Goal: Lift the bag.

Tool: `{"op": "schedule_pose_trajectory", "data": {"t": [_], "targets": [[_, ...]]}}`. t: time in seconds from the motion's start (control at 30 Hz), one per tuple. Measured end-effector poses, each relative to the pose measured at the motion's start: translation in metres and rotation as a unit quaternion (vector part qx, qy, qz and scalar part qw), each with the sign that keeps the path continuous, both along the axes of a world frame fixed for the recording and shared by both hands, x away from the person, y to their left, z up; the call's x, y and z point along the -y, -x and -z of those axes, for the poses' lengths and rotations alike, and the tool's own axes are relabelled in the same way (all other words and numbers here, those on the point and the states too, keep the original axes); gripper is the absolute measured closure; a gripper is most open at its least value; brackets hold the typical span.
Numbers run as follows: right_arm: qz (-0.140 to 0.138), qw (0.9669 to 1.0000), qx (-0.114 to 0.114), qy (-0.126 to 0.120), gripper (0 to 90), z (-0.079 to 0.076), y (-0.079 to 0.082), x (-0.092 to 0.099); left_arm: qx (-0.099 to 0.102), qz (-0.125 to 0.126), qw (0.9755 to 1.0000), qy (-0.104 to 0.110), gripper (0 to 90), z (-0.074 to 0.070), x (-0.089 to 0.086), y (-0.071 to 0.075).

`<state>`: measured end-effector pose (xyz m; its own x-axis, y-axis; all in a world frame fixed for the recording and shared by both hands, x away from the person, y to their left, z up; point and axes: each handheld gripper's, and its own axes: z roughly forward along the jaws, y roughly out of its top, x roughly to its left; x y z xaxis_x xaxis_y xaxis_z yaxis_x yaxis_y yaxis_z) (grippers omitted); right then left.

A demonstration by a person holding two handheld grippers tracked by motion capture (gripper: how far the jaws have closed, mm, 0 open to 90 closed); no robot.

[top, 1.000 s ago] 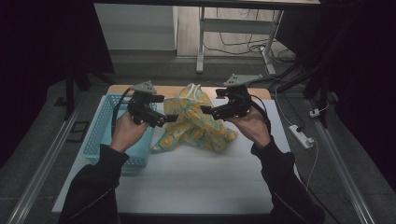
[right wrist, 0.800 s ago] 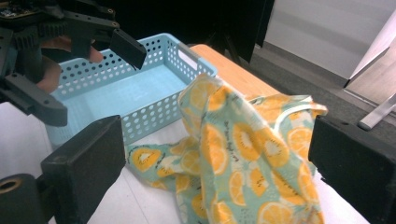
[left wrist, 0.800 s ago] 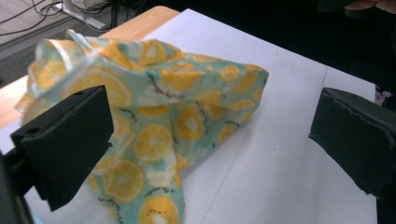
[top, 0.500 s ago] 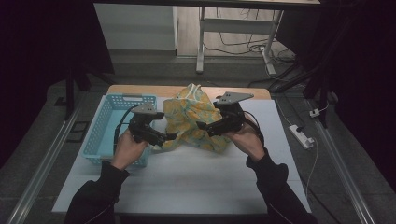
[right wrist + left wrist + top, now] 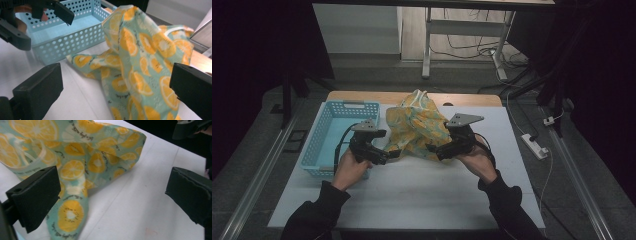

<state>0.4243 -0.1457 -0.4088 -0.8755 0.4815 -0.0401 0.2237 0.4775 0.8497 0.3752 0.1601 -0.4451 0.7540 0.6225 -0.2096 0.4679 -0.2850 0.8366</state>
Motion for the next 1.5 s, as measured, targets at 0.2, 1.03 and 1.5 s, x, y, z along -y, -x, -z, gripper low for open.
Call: {"op": "schedule_pose_trajectory", "data": {"t": [0.2,1.03,1.5], "targets": [[-0.005,1.0000,-0.003,0.003,0.0,0.006,0.007,0.006,-0.004,0.003,1.0000,0.008,0.0,0.006,0.001,0.008],[0.010,0.9999,-0.005,0.006,0.0,0.025,0.039,0.037,-0.028,-0.013,0.9994,-0.013,0.0,0.028,-0.020,0.068],[0.038,0.9991,-0.010,0.018,0.0,0.043,0.063,0.076,-0.032,-0.065,0.9973,-0.015,0.0,0.038,-0.058,0.109]]}}
